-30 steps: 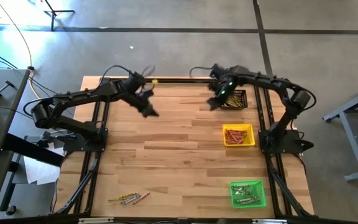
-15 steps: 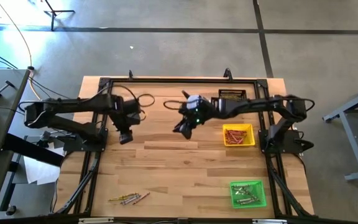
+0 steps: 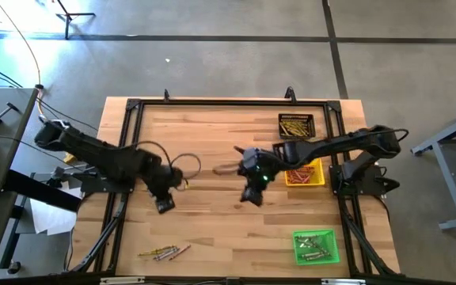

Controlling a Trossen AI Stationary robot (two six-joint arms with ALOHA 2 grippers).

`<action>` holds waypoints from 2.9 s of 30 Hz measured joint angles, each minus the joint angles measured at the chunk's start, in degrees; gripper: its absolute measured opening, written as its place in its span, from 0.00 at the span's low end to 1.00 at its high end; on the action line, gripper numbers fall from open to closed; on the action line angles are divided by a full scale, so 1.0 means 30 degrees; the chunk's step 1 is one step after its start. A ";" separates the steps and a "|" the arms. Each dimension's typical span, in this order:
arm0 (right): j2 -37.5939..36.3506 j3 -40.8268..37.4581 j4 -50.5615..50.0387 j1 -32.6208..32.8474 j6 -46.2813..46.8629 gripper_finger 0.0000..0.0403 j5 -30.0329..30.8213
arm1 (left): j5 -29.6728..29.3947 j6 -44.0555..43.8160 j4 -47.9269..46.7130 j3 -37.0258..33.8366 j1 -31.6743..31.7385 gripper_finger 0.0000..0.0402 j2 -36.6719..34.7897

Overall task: Sort crayons
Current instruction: Put the yellow crayon into the black bin

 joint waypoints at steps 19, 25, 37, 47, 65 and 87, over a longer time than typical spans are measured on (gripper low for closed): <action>-0.1834 0.0007 -0.4062 0.3904 -0.2210 0.24 0.3885 | 0.0136 -1.7389 0.5685 0.0007 -1.1254 0.23 0.3891; -0.1834 0.0005 -0.4207 0.4213 -0.2676 0.24 0.3869 | 0.0397 -1.5420 0.8249 0.0007 -1.2625 0.23 0.5672; -0.1834 0.0000 -0.4634 0.4213 -0.3134 0.24 0.3832 | 0.0098 -1.1404 0.7959 0.0015 -1.3154 0.23 0.8470; -0.1834 0.0000 -0.4669 0.4213 -0.3199 0.24 0.3850 | 0.0145 -1.1675 0.7601 0.0095 -1.3134 0.23 0.9135; -0.1827 0.0000 -0.4715 0.4213 -0.3202 0.24 0.4292 | 0.3501 -1.4800 0.6517 -0.0026 -1.4133 0.02 0.9283; -0.2079 0.0000 -0.5015 0.3227 -0.0498 0.24 0.4350 | -1.4296 -1.8646 0.6246 -0.0015 -1.1479 0.00 0.2269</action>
